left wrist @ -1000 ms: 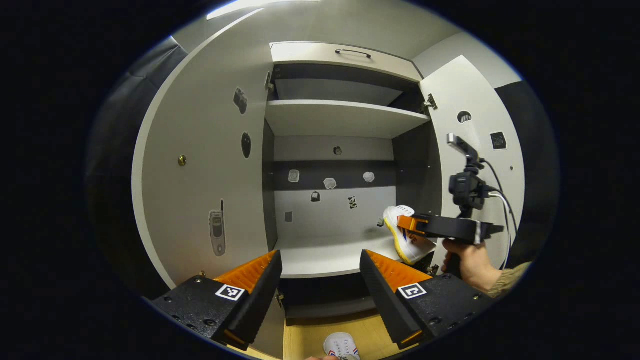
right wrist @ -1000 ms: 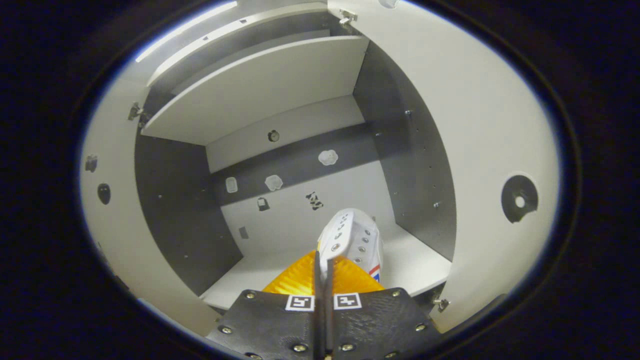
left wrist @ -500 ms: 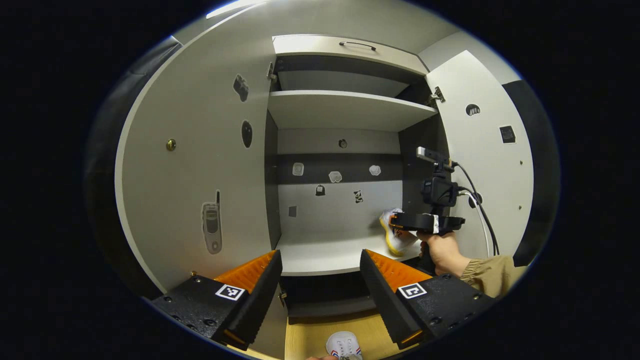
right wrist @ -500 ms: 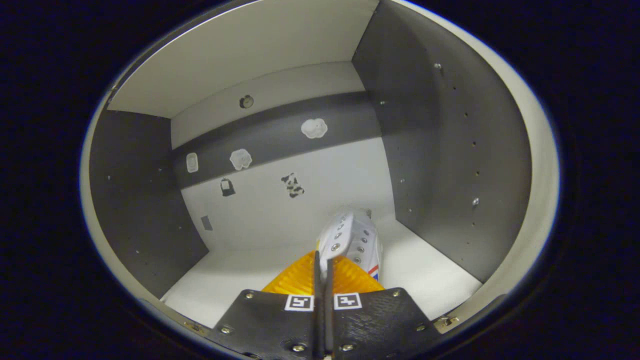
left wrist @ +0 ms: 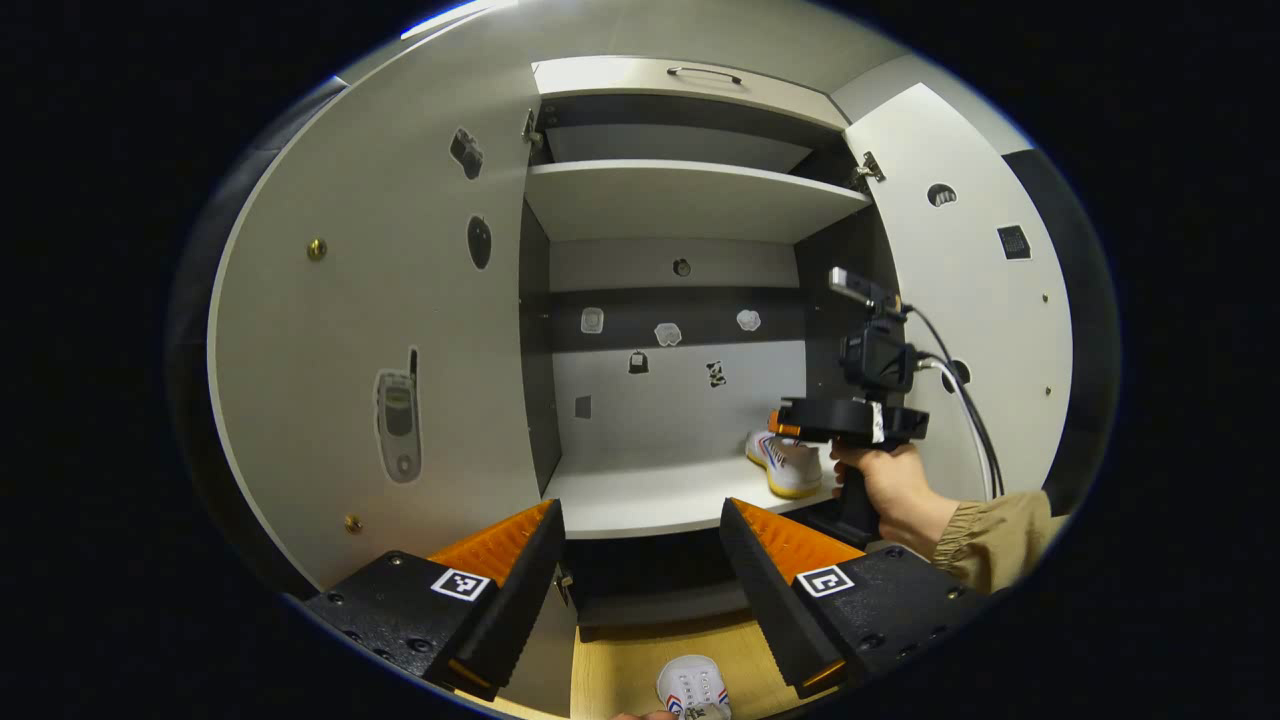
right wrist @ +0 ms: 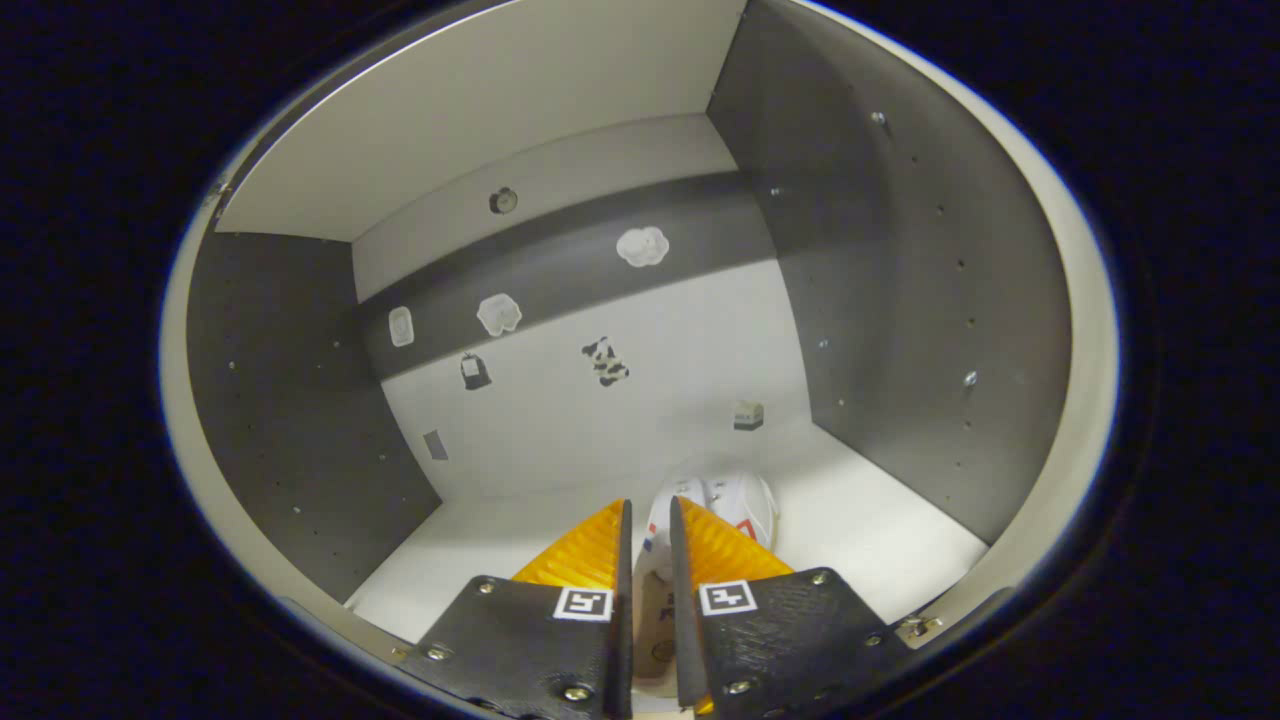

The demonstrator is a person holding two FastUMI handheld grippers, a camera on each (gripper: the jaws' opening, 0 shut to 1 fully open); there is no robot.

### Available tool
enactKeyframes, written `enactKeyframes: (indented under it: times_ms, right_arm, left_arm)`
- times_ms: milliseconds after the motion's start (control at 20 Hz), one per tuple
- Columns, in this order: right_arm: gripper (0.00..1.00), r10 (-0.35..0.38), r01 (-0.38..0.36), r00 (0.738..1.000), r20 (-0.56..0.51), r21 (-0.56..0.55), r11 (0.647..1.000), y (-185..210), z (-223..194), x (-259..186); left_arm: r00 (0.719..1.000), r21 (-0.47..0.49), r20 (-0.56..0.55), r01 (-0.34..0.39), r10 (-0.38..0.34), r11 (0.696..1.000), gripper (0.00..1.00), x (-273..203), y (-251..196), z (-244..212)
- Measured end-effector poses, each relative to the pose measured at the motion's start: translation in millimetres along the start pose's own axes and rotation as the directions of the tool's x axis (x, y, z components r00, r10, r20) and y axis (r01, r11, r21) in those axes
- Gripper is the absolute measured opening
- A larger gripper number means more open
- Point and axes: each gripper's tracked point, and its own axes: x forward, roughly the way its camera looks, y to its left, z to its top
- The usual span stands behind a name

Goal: Grab one shoe with the right hand and put it into the shoe cabinet, grab the other shoe with the left hand and put it into the shoe cabinet; then close the right door with the right hand and the left door with the left hand.

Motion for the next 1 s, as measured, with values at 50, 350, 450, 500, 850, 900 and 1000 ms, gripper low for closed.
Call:
enactKeyframes:
  times_ms: [50,350,450,500,850,900,1000]
  right_arm:
    - [0.17,0.000,0.000,1.000,0.018,-0.010,1.000,-0.2,9.7,-10.8]
    - [0.25,-0.006,0.025,0.994,0.110,-0.172,0.985,-5.0,51.8,-83.9]
    - [0.24,0.010,0.019,0.991,0.136,-0.212,0.977,-1.7,63.4,-112.5]
    - [0.24,0.029,0.004,0.989,0.145,-0.224,0.975,2.6,69.0,-127.4]
    - [0.42,0.077,-0.027,0.978,0.193,-0.252,0.967,11.2,101.1,-211.3]
    - [0.46,0.075,-0.018,0.976,0.205,-0.267,0.964,8.4,105.9,-223.1]
    - [0.42,0.066,0.004,0.970,0.232,-0.287,0.958,4.6,114.1,-241.7]
  left_arm:
    - [1.000,-0.004,-0.013,0.005,-0.005,1.000,0.95,-0.1,-1.5,-6.1]
    - [0.991,-0.026,-0.118,0.056,-0.058,0.998,0.95,-1.1,-13.0,-52.5]
    - [0.986,-0.039,-0.149,0.065,-0.070,0.997,0.96,0.4,-15.2,-70.9]
    - [0.982,-0.049,-0.174,0.070,-0.078,0.996,0.96,1.5,-17.1,-82.1]
    - [0.913,-0.102,-0.382,0.115,-0.146,0.988,0.99,10.3,-34.6,-182.6]
    - [0.897,-0.100,-0.418,0.115,-0.147,0.988,0.99,10.2,-35.9,-202.4]
    - [0.863,-0.093,-0.485,0.113,-0.144,0.989,0.99,7.8,-35.2,-242.7]
